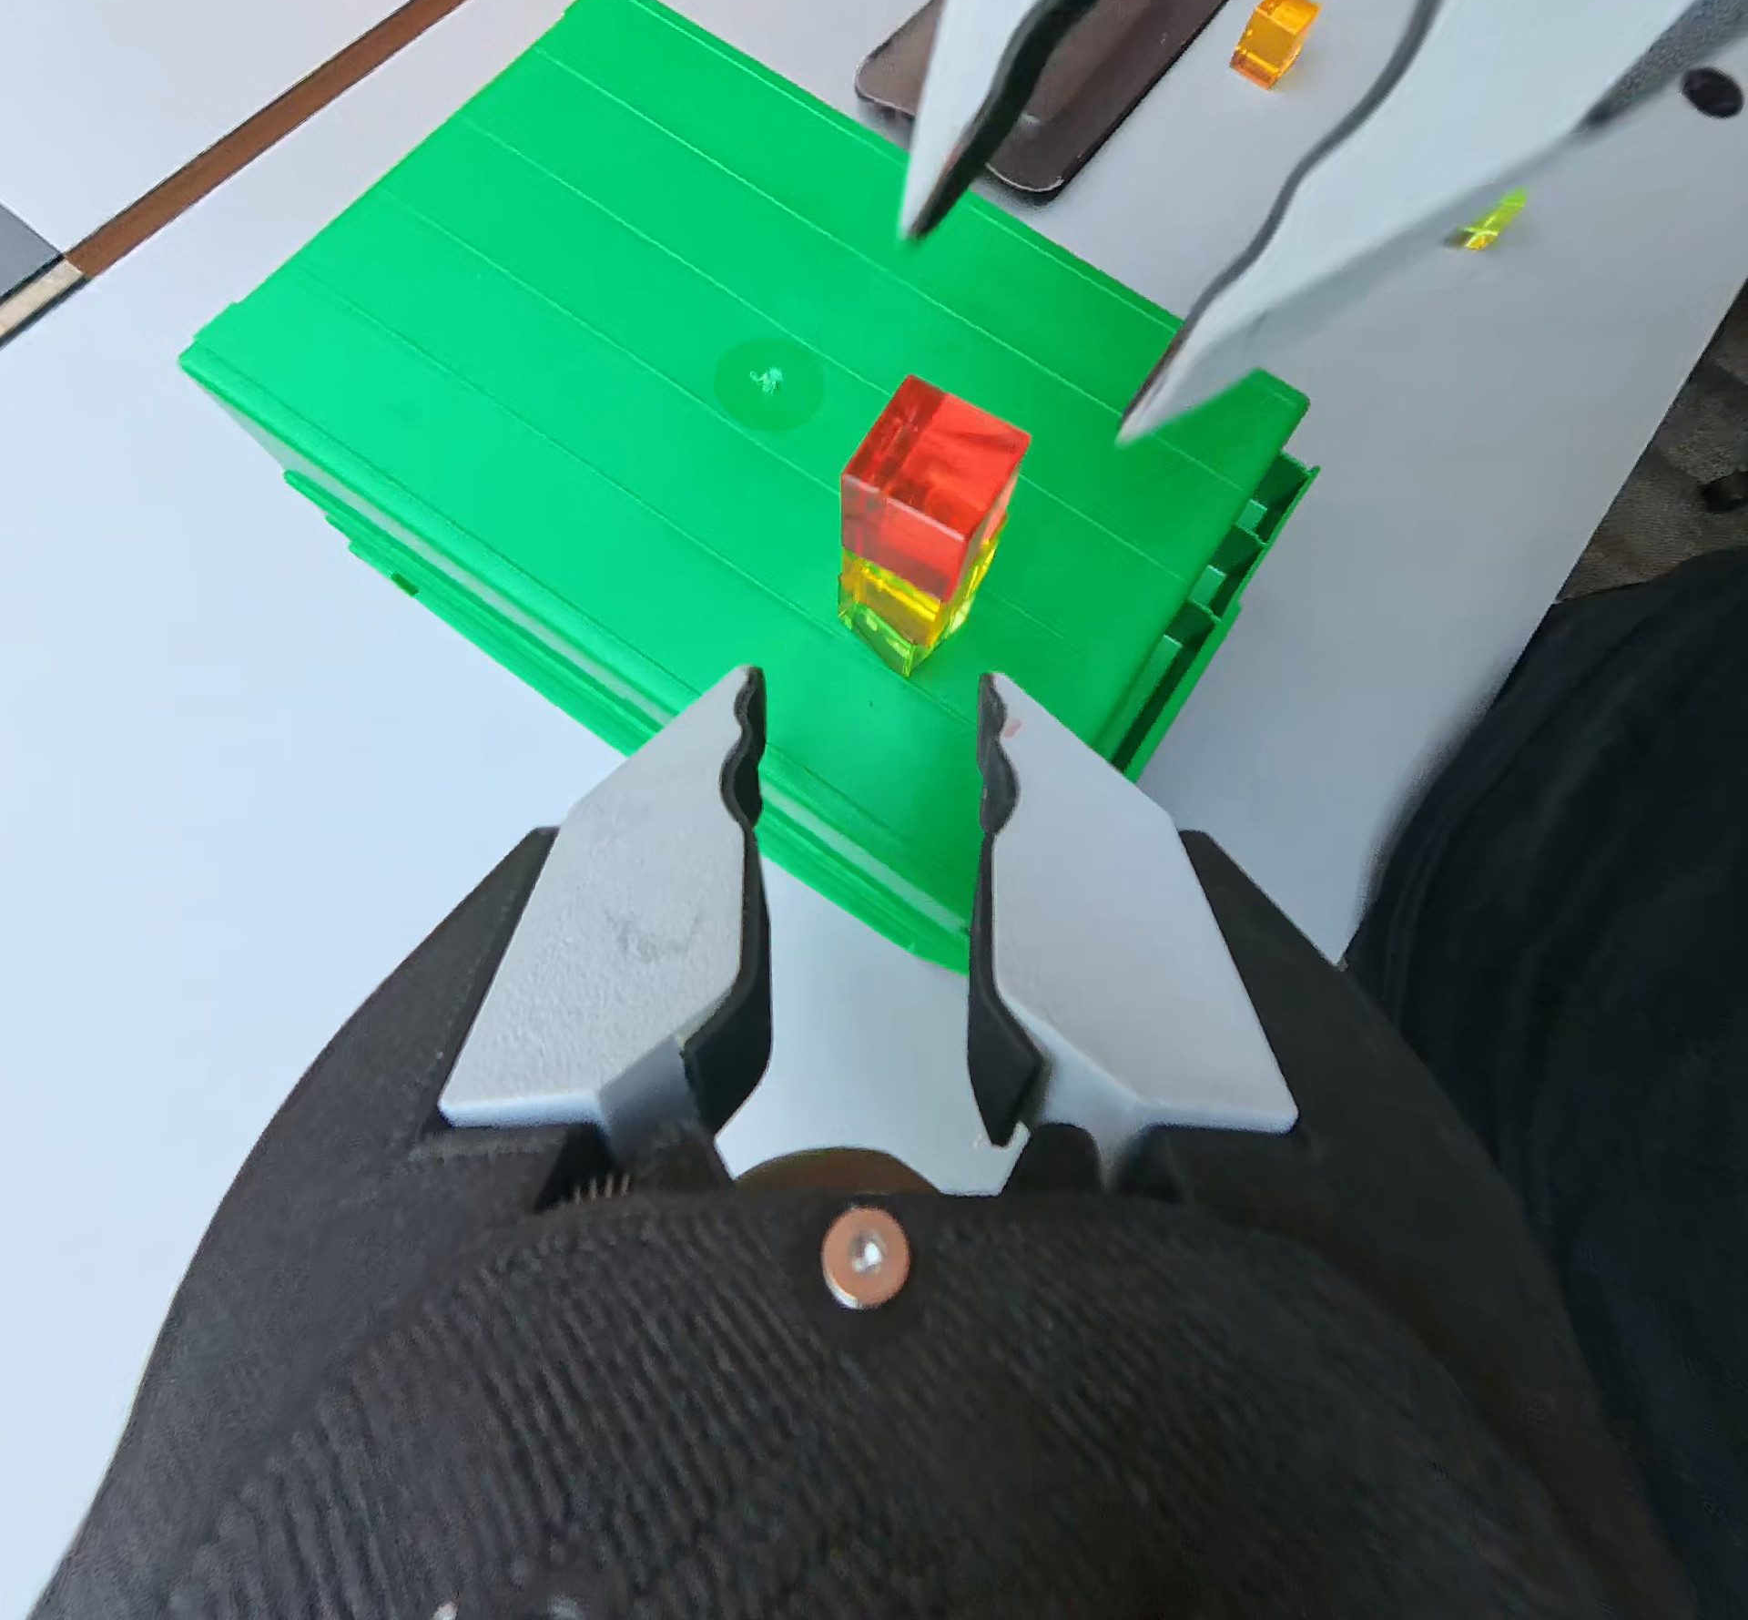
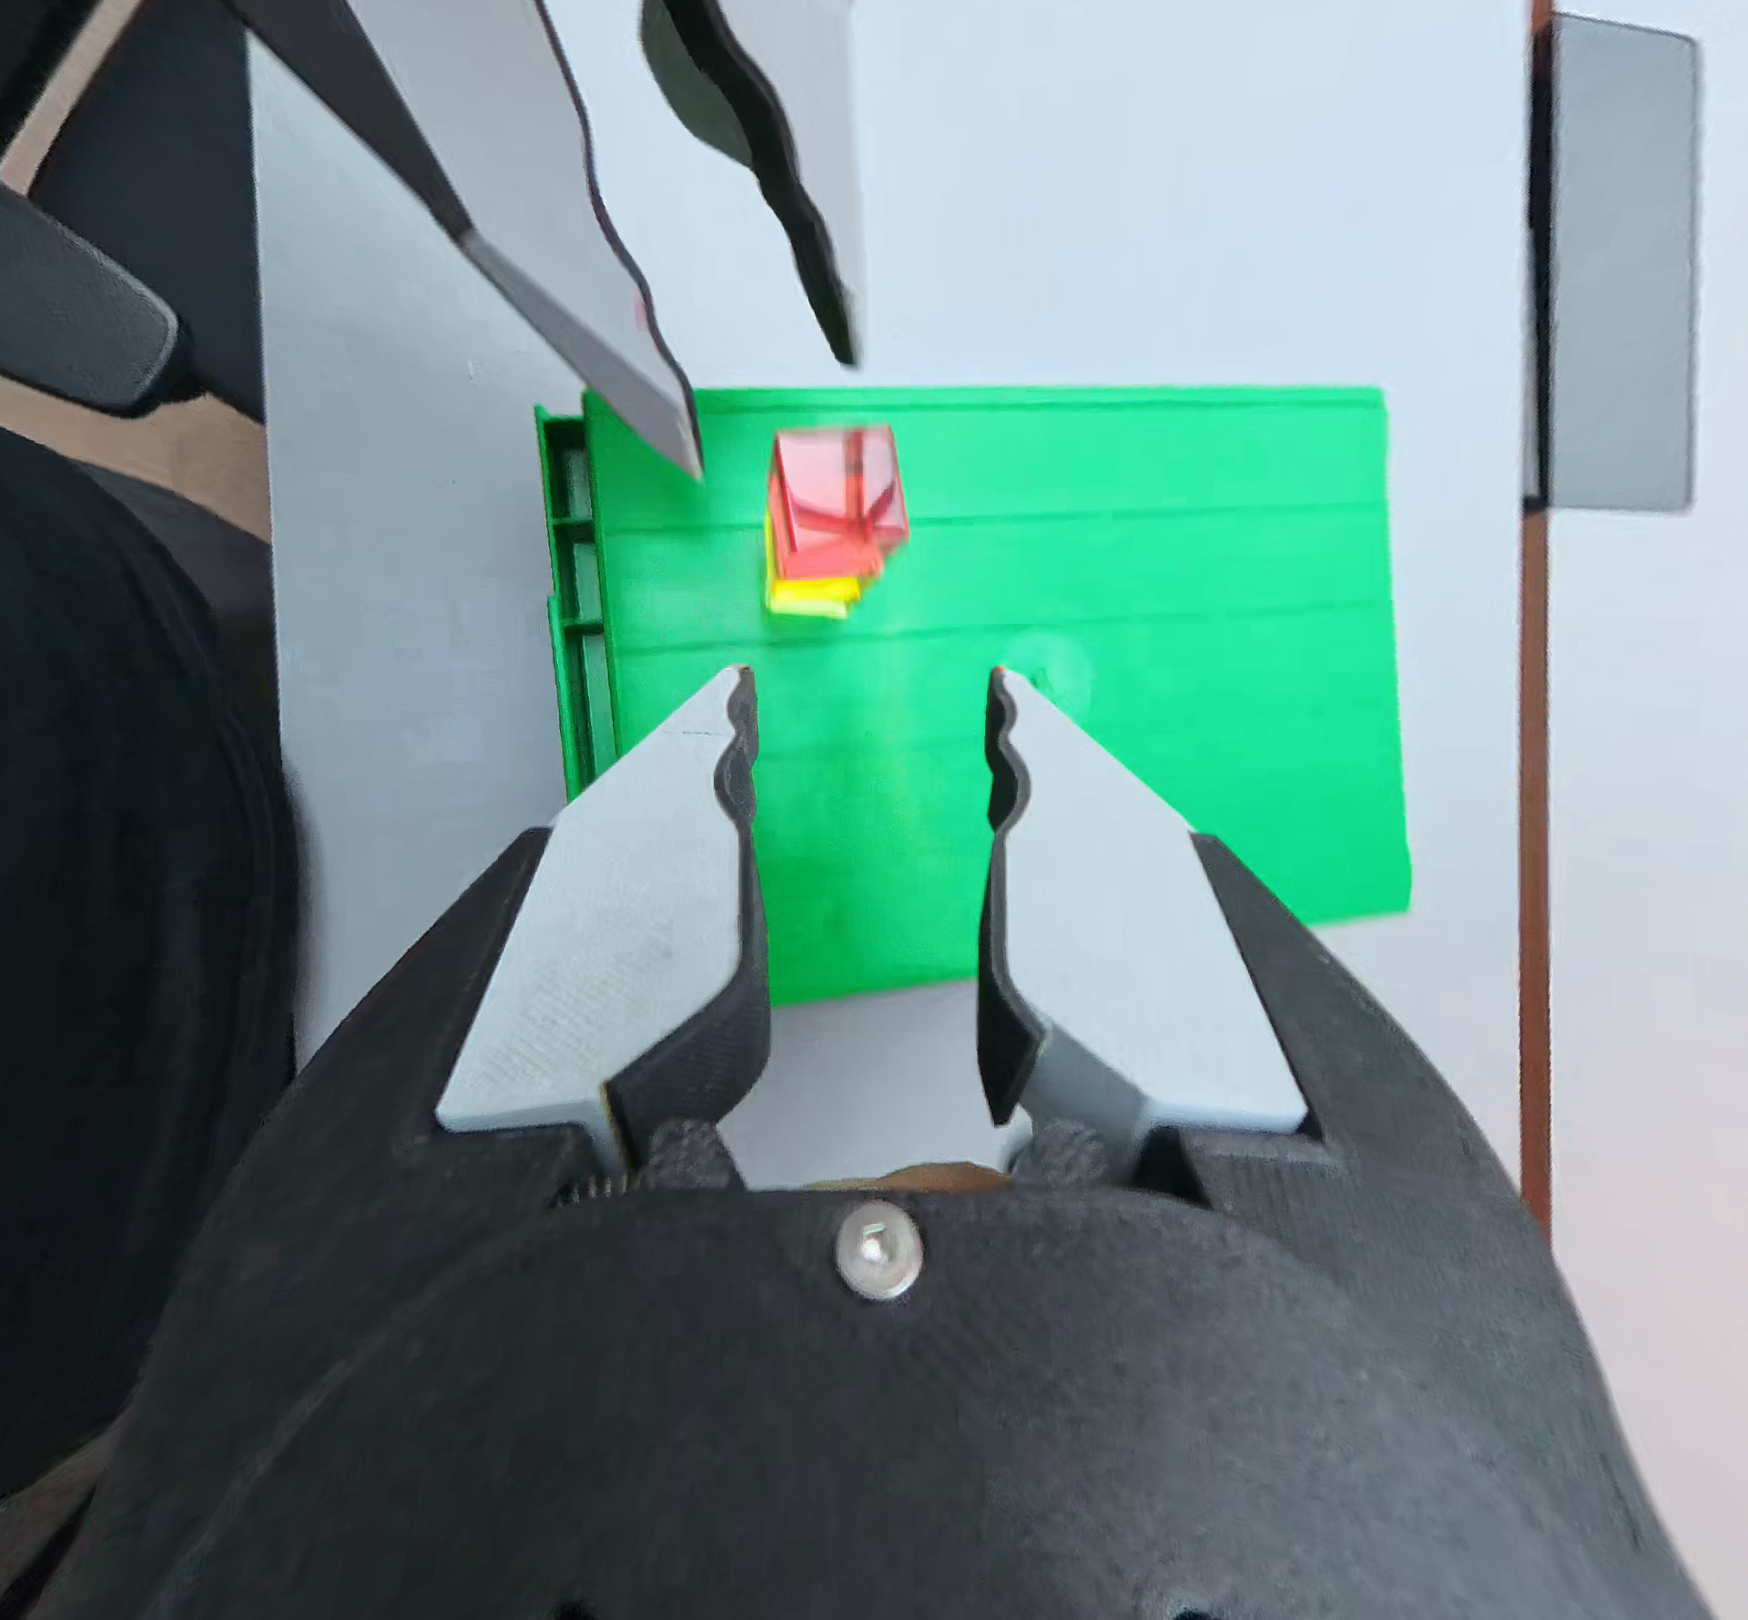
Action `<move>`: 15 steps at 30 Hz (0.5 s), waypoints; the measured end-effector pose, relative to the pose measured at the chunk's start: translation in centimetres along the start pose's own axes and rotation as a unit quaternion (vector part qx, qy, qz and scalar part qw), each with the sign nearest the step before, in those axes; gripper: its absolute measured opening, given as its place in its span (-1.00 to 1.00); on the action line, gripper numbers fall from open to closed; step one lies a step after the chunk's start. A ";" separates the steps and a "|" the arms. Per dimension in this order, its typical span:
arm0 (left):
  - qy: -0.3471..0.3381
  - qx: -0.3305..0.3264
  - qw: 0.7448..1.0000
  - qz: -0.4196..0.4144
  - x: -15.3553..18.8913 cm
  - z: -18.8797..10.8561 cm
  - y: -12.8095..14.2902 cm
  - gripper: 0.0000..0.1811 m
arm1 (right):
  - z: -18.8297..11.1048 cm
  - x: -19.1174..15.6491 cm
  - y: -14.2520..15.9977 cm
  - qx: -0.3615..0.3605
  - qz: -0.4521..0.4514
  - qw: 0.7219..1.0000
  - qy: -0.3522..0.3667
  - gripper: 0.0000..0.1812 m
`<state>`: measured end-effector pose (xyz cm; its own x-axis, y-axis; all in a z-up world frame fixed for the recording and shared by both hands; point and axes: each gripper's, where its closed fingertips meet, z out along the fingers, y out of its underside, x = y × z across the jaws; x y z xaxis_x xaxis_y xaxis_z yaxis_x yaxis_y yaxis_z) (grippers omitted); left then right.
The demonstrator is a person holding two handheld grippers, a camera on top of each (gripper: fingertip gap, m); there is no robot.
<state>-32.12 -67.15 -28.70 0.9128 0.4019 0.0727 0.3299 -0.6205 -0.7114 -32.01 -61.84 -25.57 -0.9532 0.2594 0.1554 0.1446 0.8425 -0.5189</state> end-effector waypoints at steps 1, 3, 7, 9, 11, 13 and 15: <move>-0.002 0.001 1.000 -0.005 0.0 -0.3 0.3 -0.53 | -1.3 0.2 0.9 0.010 0.016 1.000 0.013 -0.50; 0.000 0.003 1.000 -0.022 0.2 -0.9 1.2 -0.53 | -4.2 0.6 4.1 0.025 0.066 0.997 0.033 -0.48; 0.011 -0.006 0.999 -0.046 1.2 -1.3 3.9 -0.45 | -9.2 0.5 18.7 -0.074 0.171 0.980 0.074 -0.39; 0.019 -0.012 0.999 -0.045 1.8 -1.2 5.0 -0.39 | -11.0 -1.4 26.3 -0.123 0.235 0.962 0.065 -0.36; 0.028 -0.020 0.999 -0.038 2.4 -1.2 5.5 -0.29 | -11.8 -4.0 31.1 -0.144 0.277 0.949 0.052 -0.34; 0.030 -0.022 0.999 -0.011 3.1 -1.5 5.4 -0.22 | -11.6 -6.3 33.4 -0.158 0.275 0.947 0.052 -0.33; 0.032 -0.028 0.999 0.027 3.8 -1.7 5.0 -0.21 | -10.7 -8.1 35.0 -0.182 0.261 0.947 0.050 -0.34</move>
<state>-26.53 -69.89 -30.79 0.9424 0.3247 0.0808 0.2912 -0.6769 -0.6760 -16.34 -29.41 -35.96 -0.7001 0.7126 0.0454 0.6878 0.6901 -0.2252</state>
